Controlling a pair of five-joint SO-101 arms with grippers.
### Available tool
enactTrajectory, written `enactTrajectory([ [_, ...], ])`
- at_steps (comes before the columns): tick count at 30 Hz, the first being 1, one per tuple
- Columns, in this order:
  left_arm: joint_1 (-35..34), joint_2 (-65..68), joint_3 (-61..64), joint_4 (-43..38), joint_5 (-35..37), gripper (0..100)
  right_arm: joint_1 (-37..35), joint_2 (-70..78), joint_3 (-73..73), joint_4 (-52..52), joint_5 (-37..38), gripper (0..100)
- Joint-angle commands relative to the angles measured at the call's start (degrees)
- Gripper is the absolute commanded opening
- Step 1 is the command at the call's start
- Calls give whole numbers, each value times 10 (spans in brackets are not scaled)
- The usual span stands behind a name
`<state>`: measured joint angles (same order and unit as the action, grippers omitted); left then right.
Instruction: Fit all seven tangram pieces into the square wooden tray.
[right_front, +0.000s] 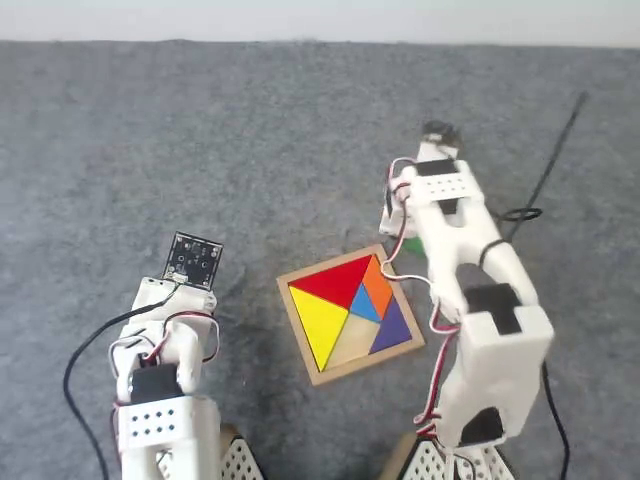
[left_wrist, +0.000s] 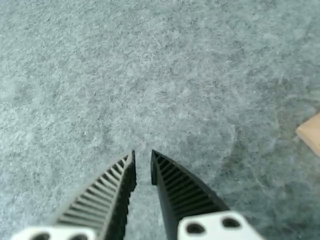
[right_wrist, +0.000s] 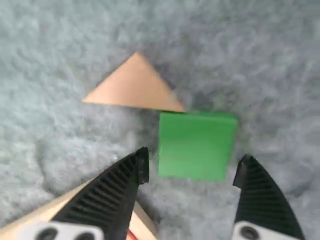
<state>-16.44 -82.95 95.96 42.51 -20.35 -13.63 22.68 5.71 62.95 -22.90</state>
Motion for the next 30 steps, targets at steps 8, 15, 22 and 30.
enactTrajectory([
  [8, -3, -9, -3, 0, -4, 48, 36, 112, -188, 120, -7, 288],
  [15, -3, -9, -3, 1, -4, 48, 36, 199, -321, 222, 81, 140],
  [22, -3, -9, -3, 1, -4, 48, 44, 242, -411, 310, 111, 129],
  [30, -2, -9, -2, 1, -4, 48, 58, 223, -452, 378, 169, 129],
])
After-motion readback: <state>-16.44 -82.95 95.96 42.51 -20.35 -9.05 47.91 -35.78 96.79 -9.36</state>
